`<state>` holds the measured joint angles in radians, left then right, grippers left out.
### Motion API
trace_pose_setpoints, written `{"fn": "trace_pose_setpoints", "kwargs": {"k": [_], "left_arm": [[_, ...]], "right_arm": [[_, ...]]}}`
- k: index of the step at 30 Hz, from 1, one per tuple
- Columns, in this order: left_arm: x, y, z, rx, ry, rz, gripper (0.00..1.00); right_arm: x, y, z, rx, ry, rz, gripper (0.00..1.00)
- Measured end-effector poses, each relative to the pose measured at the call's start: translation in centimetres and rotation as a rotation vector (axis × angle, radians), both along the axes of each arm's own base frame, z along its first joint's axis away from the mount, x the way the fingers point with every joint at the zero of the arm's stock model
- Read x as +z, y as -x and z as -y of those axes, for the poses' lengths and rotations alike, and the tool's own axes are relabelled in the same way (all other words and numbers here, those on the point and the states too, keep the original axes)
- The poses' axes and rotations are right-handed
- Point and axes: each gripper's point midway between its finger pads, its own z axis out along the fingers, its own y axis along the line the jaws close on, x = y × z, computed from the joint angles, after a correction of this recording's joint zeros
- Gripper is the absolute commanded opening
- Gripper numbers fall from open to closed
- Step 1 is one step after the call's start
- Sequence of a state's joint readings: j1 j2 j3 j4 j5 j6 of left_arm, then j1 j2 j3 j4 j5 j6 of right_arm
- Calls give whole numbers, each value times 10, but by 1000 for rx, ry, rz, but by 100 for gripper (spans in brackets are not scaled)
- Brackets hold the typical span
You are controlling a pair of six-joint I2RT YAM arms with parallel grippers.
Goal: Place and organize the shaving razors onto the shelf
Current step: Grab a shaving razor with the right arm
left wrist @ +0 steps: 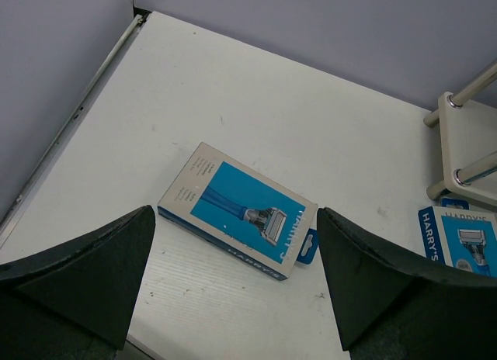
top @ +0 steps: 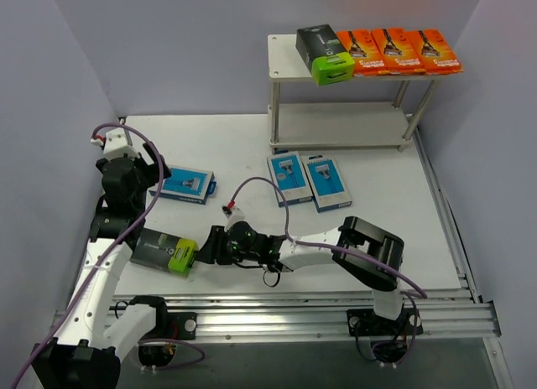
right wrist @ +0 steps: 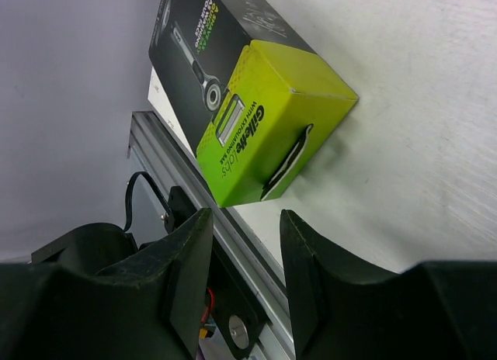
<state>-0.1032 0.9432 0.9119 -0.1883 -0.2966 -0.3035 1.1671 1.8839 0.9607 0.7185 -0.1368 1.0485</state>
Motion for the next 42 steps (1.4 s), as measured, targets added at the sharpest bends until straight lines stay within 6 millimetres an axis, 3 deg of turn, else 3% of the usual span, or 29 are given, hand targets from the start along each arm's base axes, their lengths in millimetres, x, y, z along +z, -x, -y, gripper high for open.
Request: {"fn": "trace_pose_setpoints", "kwargs": {"k": [17, 42], "left_arm": [[-3, 1, 3, -2, -5, -13, 94], [-3, 1, 10, -22, -6, -13, 94]], "right_arm": [[-32, 6, -18, 22, 18, -61, 36], [-35, 2, -30, 23, 2, -66, 26]]}}
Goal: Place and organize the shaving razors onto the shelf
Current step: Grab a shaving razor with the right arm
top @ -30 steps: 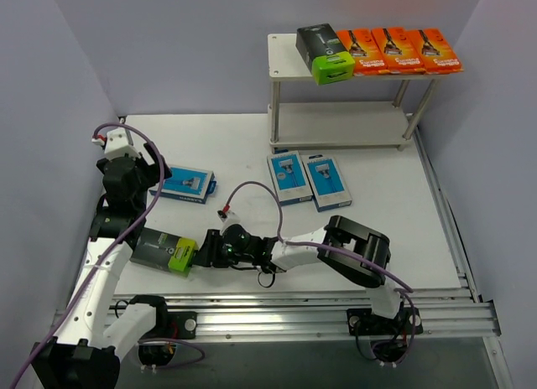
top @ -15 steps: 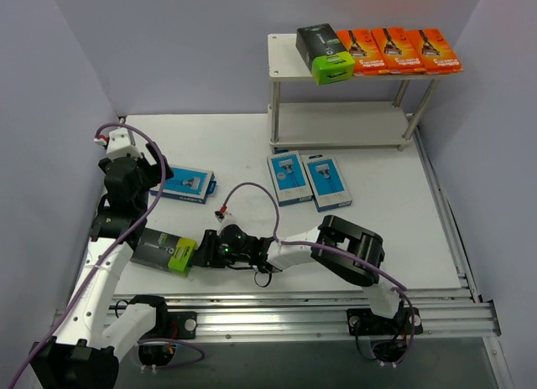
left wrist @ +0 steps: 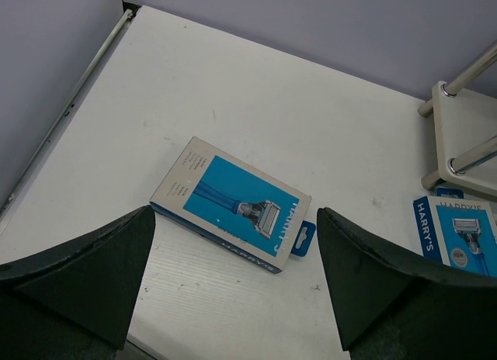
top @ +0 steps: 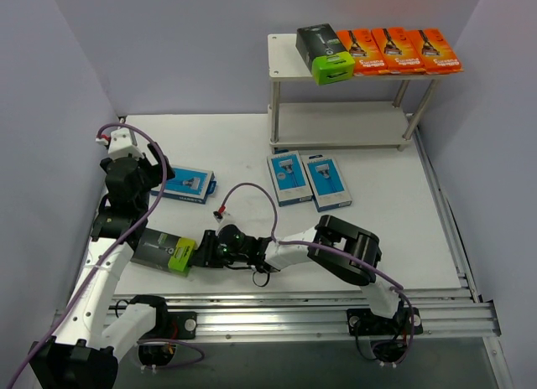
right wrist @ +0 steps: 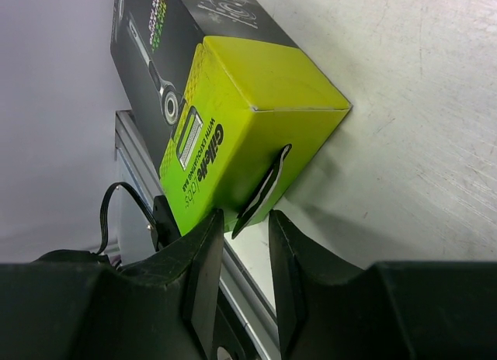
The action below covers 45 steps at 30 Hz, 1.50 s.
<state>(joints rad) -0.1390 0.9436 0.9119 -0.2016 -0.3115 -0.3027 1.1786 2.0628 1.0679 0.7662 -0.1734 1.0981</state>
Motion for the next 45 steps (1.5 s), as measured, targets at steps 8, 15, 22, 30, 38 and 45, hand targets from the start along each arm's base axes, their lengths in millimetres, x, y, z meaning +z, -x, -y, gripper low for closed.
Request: {"fn": "trace_pose_setpoints", "kwargs": {"k": [8, 15, 22, 30, 38, 45], "left_arm": [[0, 0, 1, -4, 0, 0, 94], [-1, 0, 2, -5, 0, -3, 94], [-2, -1, 4, -11, 0, -7, 94], [-2, -1, 4, -11, -1, -7, 94], [-2, -1, 5, -7, 21, -4, 94], [-10, -5, 31, -90, 139, -45, 94]], "right_arm": [[-3, -7, 0, -11, 2, -2, 21], [-1, -19, 2, -33, -4, 1, 15], [6, -32, 2, -39, -19, 18, 5], [9, -35, 1, -31, -20, 21, 0], [10, -37, 7, -40, -15, 18, 0], [73, -65, 37, -113, -48, 88, 0]]}}
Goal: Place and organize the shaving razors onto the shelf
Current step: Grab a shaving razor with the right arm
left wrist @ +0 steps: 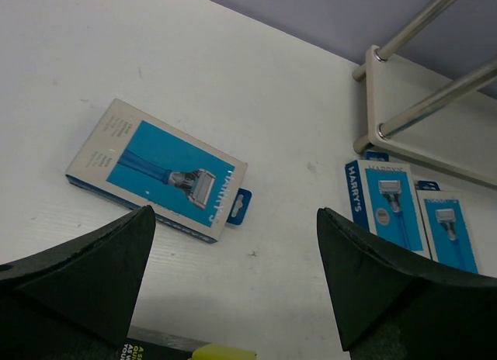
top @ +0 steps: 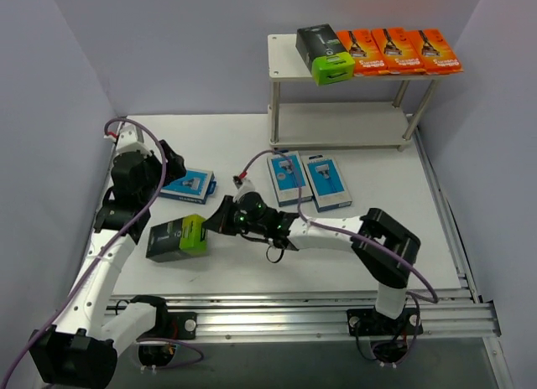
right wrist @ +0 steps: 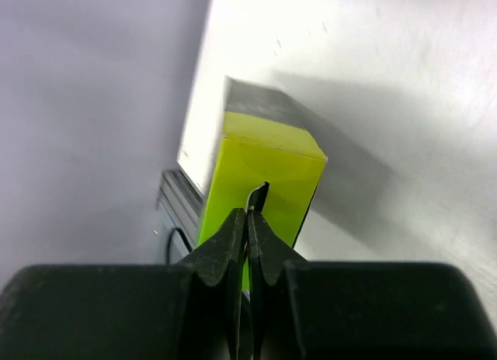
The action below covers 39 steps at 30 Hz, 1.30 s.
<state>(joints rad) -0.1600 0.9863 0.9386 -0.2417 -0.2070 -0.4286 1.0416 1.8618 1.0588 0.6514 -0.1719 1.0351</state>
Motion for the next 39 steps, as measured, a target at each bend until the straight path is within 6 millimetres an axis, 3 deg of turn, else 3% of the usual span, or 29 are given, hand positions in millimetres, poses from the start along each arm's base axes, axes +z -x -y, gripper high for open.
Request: {"fn": "trace_pose_setpoints", "kwargs": {"k": [5, 8, 12, 15, 23, 32, 39], "left_arm": [[0, -1, 22, -95, 153, -60, 94], [1, 4, 24, -125, 306, -94, 94], [-1, 17, 31, -162, 499, -127, 94], [-11, 36, 46, -210, 659, -177, 94], [-62, 70, 80, -238, 1010, -357, 94], [-61, 94, 126, -332, 1071, -423, 94], [-88, 113, 176, -381, 1064, -540, 94]], "right_arm": [[74, -28, 34, -77, -73, 121, 0], [93, -42, 63, -138, -73, 166, 0], [90, -59, 91, -223, -8, 191, 0], [90, -58, 108, -271, 24, 211, 0], [92, -53, 151, -387, 82, 237, 0], [86, -54, 193, -549, 119, 234, 0], [77, -49, 223, -658, 112, 207, 0]]}}
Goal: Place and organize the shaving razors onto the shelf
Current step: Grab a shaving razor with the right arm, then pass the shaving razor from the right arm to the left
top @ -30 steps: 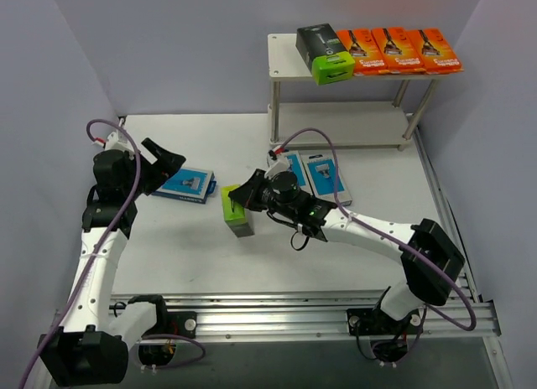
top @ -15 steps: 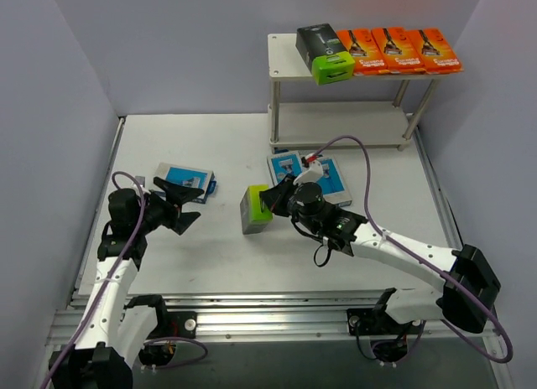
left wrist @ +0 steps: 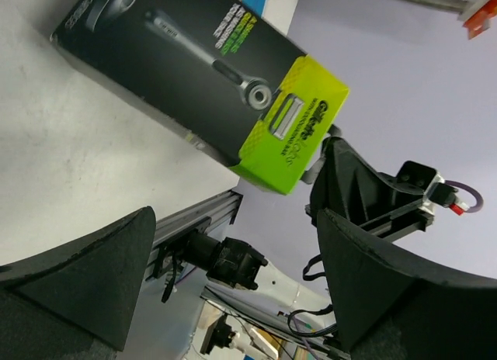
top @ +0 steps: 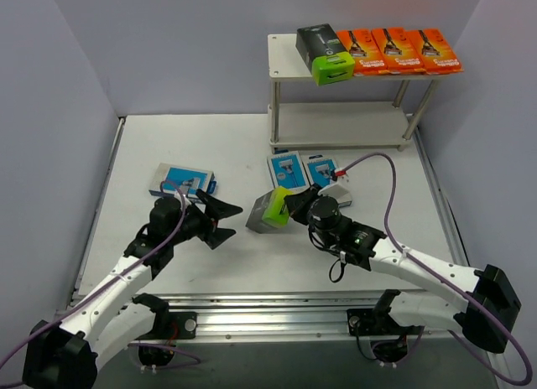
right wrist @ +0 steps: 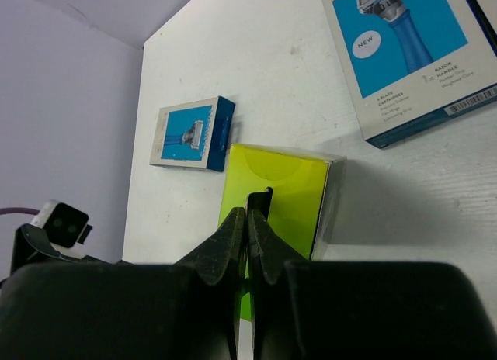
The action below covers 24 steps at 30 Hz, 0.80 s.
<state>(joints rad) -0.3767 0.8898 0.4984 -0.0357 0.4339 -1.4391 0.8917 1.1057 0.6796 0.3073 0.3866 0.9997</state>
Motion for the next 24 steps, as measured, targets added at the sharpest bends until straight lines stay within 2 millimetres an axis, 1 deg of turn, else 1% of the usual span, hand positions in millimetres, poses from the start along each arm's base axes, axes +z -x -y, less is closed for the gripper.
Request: {"fn": "trace_pose_setpoints", "kwargs": {"k": [2, 5, 11, 15, 19, 24], "left_arm": [[-9, 8, 11, -12, 1, -32, 94], [-18, 12, 23, -5, 8, -66, 94], [-34, 16, 48, 11, 19, -133, 94], [-52, 18, 65, 18, 13, -184, 94], [-63, 23, 70, 56, 2, -198, 94], [-62, 21, 72, 117, -1, -179, 94]], "right_arm": [[-1, 1, 4, -17, -5, -4, 0], [-3, 2, 8, -36, -16, -10, 0], [-7, 5, 12, -59, -37, -16, 0], [-6, 7, 11, -58, -48, -18, 0], [-8, 9, 12, -58, -55, -20, 0], [-8, 15, 13, -49, -73, -23, 0]]}}
